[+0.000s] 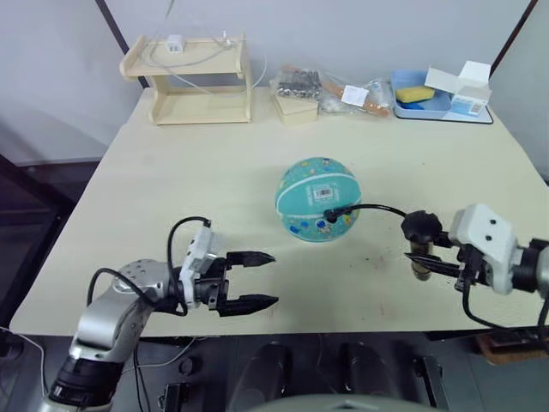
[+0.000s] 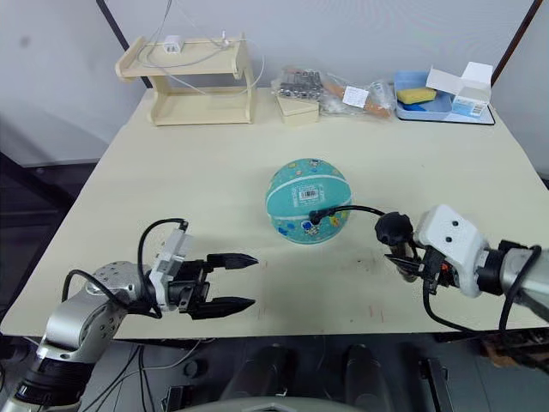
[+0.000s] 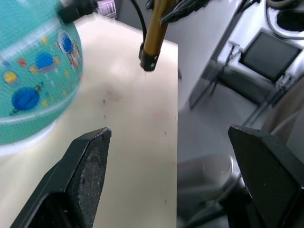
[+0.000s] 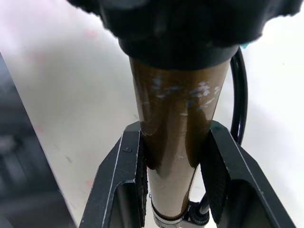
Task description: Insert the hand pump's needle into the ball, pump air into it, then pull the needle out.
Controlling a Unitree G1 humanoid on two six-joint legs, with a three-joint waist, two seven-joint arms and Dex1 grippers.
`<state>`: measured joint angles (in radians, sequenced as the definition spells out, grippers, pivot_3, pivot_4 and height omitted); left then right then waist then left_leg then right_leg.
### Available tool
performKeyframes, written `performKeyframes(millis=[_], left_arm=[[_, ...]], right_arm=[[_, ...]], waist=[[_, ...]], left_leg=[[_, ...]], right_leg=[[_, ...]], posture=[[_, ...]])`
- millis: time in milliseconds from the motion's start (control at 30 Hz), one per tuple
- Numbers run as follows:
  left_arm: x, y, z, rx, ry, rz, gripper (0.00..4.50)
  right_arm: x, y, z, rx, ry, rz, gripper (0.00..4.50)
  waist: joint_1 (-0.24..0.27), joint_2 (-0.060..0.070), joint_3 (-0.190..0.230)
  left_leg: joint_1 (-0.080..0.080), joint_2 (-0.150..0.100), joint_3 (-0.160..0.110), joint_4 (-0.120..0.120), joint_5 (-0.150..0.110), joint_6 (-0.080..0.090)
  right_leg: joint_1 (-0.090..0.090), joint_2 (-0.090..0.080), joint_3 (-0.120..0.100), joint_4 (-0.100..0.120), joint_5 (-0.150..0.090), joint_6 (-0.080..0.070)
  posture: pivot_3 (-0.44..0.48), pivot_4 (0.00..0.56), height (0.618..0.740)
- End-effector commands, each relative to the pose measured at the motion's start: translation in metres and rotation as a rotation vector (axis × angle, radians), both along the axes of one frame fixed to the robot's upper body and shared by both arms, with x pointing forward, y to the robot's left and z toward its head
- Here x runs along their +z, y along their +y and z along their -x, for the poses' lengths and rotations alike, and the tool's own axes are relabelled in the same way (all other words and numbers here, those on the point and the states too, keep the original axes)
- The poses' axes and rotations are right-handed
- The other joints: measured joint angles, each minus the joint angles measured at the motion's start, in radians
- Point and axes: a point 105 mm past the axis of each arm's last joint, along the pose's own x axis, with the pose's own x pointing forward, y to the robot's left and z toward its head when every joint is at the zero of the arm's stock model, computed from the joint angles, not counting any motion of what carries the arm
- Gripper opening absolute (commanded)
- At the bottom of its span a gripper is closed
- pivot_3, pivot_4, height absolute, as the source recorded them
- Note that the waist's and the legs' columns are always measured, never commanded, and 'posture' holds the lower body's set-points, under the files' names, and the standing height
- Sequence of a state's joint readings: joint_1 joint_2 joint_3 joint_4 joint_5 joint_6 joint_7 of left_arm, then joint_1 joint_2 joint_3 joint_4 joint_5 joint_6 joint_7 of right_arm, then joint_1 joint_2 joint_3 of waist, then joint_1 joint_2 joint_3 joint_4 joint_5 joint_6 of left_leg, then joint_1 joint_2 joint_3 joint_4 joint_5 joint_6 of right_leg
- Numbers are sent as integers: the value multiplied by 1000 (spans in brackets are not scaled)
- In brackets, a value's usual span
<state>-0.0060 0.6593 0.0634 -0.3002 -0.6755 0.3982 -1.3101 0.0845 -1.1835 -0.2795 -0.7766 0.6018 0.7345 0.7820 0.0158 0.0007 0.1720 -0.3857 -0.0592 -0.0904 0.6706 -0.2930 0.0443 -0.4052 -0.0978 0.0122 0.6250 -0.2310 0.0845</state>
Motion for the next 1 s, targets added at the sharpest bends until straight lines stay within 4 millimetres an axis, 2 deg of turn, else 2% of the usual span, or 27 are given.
performKeyframes(millis=[33, 133, 300, 533, 700, 833, 900, 933, 1000], left_arm=[[9, 8, 1, 0, -44, -6, 4144], [8, 15, 2, 0, -41, -3, 4144], [7, 18, 0, 17, -47, -6, 4144], [10, 18, -1, 41, -63, -16, 4144], [13, 12, -2, 44, -79, -20, 4144], [9, 9, -7, 53, -88, -46, 4144], [8, 8, -9, 53, -85, -46, 4144], [7, 7, -9, 53, -84, -46, 4144], [9, 5, -10, 50, -89, -48, 4144]], right_arm=[[-6, 3, 0, 88, -4, 158, 975], [-15, 1, -9, 162, -3, 315, 975], [-30, 7, -23, 219, 47, 423, 975], [-70, 0, -35, 280, 188, 636, 975], [-88, -5, -43, 310, 212, 726, 975], [-103, -9, -46, 292, 264, 736, 975], [-107, -6, -47, 281, 279, 700, 2054], [-107, -5, -47, 279, 280, 690, 2431], [-102, 0, -47, 276, 254, 643, 3421]], waist=[[0, 0, 1], [-5, 1, 1], [-8, 0, 1], [-2, 0, 1], [-2, -2, 0], [-1, -2, 0], [-1, -2, 0], [0, -2, 0], [-3, -2, 0]], left_leg=[[-1, 0, 0, 0, 0, 0], [-3, 0, 2, 0, 3, -4], [-6, 0, 3, 1, 4, -6], [-10, 0, 2, 1, 5, -7], [-10, 0, 2, 3, 5, -7], [-10, 0, 1, 5, 5, -9], [-10, -1, 1, 5, 6, -9], [-10, -1, 1, 6, 6, -9], [-10, -1, 1, 6, 6, -10]], right_leg=[[-1, 0, -1, 0, 0, 0], [-4, 1, 1, 0, 1, -1], [-8, 4, 2, 1, 2, -2], [-11, 6, 1, 1, 3, -3], [-11, 6, 1, 1, 3, -3], [-11, 6, 1, 1, 5, -3], [-10, 6, 1, 1, 6, -3], [-10, 6, 1, 1, 7, -3], [-10, 6, 1, 2, 7, -3]], posture=[[0, 150, 740], [0, 150, 740], [0, 150, 740], [0, 150, 740], [0, 150, 740], [0, 150, 740], [0, 150, 740], [0, 150, 740], [0, 150, 740]])
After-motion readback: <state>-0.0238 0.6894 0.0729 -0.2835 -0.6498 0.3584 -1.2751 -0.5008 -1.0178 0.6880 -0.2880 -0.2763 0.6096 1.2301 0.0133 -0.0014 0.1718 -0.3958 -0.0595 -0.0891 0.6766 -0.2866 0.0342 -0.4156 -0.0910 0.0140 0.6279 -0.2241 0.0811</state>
